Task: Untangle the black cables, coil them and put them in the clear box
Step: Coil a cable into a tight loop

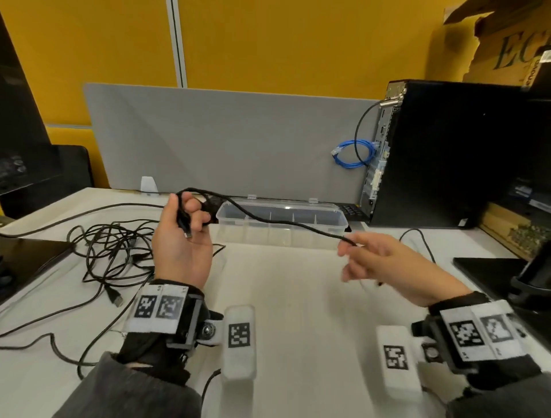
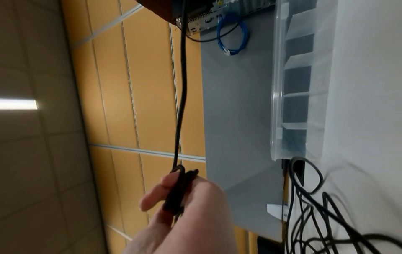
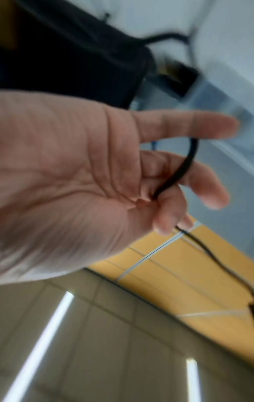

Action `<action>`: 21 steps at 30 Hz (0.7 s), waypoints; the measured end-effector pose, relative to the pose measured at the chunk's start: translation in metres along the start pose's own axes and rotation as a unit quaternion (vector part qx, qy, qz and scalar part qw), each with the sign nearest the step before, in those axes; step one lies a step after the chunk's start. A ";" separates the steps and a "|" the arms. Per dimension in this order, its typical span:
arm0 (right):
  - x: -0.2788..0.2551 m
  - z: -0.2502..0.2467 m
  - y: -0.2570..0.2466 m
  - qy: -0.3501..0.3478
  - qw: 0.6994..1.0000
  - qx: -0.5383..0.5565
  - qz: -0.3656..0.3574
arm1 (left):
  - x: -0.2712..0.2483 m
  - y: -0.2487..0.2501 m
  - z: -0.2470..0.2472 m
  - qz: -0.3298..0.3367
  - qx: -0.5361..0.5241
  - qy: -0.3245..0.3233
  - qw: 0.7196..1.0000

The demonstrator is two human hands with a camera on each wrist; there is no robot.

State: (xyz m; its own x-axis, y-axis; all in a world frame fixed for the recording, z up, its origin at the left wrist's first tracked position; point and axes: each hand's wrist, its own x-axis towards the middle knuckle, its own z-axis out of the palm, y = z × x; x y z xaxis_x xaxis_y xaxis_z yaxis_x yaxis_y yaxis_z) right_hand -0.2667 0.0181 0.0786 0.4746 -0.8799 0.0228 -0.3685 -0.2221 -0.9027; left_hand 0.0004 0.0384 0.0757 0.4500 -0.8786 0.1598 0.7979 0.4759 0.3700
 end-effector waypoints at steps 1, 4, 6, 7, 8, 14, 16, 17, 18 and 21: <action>-0.004 -0.014 0.003 0.025 0.998 -0.060 0.017 | 0.001 0.001 0.000 0.008 0.005 0.004 1.000; -0.015 -0.056 0.005 0.090 0.959 -0.260 0.062 | 0.000 -0.007 0.001 0.015 0.059 0.001 0.998; -0.021 -0.078 -0.003 0.114 0.946 -0.296 0.071 | -0.002 -0.013 0.002 0.023 0.084 -0.001 0.996; -0.022 -0.086 -0.008 0.119 0.940 -0.311 0.072 | -0.003 -0.014 0.002 0.026 0.090 0.003 0.996; -0.021 -0.092 -0.012 0.123 0.935 -0.326 0.073 | -0.003 -0.014 0.002 0.029 0.094 0.009 0.995; 0.003 -0.080 -0.011 0.182 0.904 -0.373 0.098 | -0.005 -0.009 0.000 0.032 0.116 0.028 0.992; 0.013 -0.064 0.001 0.171 0.907 -0.374 0.093 | -0.005 -0.010 -0.001 0.019 0.138 0.023 0.990; 0.017 -0.055 0.007 0.157 0.918 -0.355 0.085 | -0.004 -0.012 -0.002 0.010 0.157 0.018 0.987; 0.021 -0.044 0.012 0.137 0.930 -0.330 0.083 | -0.005 -0.014 -0.002 0.000 0.184 0.013 0.983; 0.025 -0.016 0.022 0.112 0.956 -0.266 0.044 | -0.006 -0.022 0.001 -0.028 0.250 -0.010 0.968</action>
State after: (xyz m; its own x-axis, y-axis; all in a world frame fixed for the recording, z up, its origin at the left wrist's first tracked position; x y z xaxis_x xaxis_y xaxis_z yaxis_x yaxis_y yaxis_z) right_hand -0.2757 -0.0157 0.0666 0.2609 -0.9600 0.1021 -0.7828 -0.2723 -0.5596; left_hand -0.0208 0.0331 0.0677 0.4006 -0.9052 0.1421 0.5252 0.3539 0.7739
